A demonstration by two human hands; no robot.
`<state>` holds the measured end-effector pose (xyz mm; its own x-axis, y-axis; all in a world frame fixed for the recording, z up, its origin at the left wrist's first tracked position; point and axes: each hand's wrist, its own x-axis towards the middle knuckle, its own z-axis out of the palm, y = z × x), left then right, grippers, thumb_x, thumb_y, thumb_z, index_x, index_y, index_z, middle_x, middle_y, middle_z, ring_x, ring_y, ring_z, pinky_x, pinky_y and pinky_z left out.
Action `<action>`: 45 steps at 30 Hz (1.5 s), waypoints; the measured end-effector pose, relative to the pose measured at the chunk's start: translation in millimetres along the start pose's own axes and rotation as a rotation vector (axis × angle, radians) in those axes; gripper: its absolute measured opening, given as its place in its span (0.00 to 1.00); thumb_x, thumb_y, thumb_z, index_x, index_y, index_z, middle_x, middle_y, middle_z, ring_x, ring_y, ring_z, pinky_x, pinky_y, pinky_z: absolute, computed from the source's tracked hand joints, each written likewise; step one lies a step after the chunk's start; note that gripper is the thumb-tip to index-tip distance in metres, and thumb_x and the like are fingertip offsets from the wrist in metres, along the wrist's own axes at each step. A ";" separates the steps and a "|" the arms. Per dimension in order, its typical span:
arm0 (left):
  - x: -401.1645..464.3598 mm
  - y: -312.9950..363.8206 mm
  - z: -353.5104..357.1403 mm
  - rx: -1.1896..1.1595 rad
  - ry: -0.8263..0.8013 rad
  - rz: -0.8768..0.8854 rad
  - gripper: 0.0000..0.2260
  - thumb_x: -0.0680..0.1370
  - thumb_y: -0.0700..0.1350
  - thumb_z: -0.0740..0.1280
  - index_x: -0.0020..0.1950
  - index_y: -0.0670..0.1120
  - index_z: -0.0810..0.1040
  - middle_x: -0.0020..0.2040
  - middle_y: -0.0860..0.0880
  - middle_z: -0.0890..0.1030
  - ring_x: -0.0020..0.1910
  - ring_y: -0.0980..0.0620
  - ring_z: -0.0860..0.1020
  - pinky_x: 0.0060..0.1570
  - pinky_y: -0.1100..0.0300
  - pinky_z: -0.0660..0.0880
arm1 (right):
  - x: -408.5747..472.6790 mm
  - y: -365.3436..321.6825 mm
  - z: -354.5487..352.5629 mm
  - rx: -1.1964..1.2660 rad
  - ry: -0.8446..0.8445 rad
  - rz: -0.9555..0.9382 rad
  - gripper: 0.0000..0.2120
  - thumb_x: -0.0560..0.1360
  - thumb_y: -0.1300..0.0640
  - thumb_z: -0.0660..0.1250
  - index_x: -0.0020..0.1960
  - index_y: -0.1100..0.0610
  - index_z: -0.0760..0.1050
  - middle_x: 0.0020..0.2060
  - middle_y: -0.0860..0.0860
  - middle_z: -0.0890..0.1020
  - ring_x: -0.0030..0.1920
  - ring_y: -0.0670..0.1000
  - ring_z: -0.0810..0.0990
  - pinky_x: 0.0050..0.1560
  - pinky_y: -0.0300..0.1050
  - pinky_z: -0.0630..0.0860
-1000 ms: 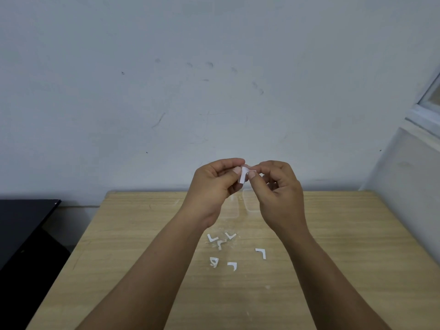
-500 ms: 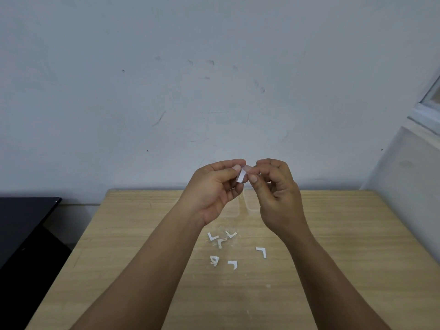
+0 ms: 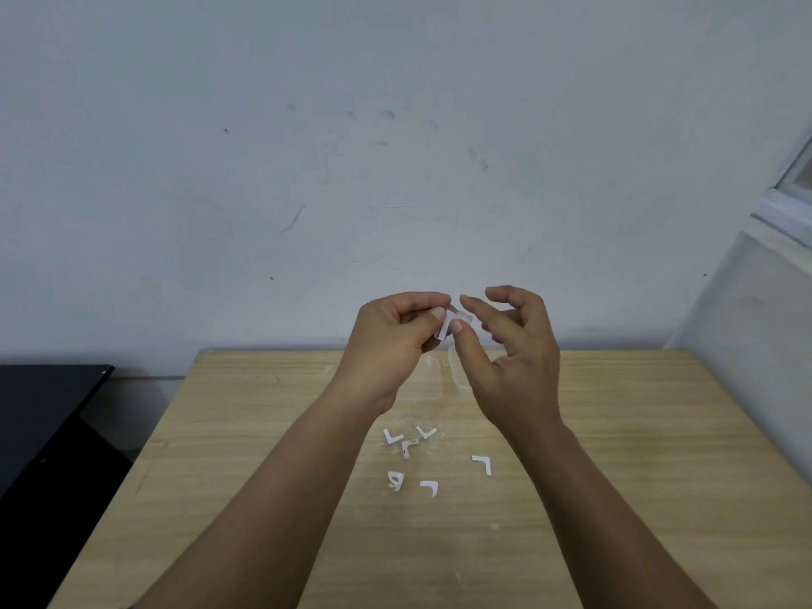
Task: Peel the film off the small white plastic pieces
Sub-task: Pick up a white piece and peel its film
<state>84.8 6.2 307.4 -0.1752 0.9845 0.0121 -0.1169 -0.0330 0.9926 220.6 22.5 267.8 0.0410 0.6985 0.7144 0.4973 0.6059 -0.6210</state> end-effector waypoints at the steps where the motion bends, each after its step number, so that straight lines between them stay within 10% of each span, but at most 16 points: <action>1: 0.2 -0.7 0.6 0.003 0.004 0.003 0.07 0.78 0.37 0.67 0.51 0.46 0.84 0.47 0.46 0.86 0.47 0.51 0.83 0.52 0.55 0.80 | 0.4 0.7 1.4 -0.040 -0.005 -0.023 0.12 0.75 0.53 0.71 0.56 0.52 0.83 0.58 0.49 0.76 0.44 0.45 0.76 0.43 0.30 0.70; 17: 2.9 -5.6 -3.6 -0.188 -0.022 -0.184 0.06 0.77 0.35 0.67 0.50 0.41 0.83 0.47 0.42 0.85 0.44 0.50 0.79 0.44 0.60 0.78 | -4.0 2.4 3.7 0.132 -0.149 0.183 0.04 0.76 0.58 0.71 0.49 0.50 0.83 0.57 0.45 0.74 0.61 0.39 0.73 0.54 0.30 0.70; 33: 5.5 -30.7 -9.1 -0.259 0.124 -0.179 0.07 0.79 0.34 0.66 0.55 0.39 0.81 0.49 0.40 0.82 0.45 0.49 0.83 0.55 0.52 0.78 | -32.9 15.3 18.6 0.076 -0.208 0.040 0.05 0.77 0.56 0.66 0.50 0.51 0.80 0.58 0.49 0.72 0.58 0.48 0.74 0.56 0.26 0.65; 45: 13.1 -54.5 -19.2 -0.305 0.184 -0.230 0.08 0.79 0.35 0.66 0.57 0.39 0.79 0.42 0.43 0.83 0.45 0.48 0.80 0.45 0.59 0.78 | -59.8 32.9 40.9 0.098 -0.232 0.044 0.05 0.77 0.67 0.64 0.49 0.60 0.77 0.52 0.51 0.74 0.56 0.43 0.74 0.54 0.32 0.69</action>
<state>70.1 17.6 251.2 -0.2790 0.9258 -0.2550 -0.4522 0.1076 0.8854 199.0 16.3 191.4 -0.1450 0.7867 0.6001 0.4123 0.5994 -0.6861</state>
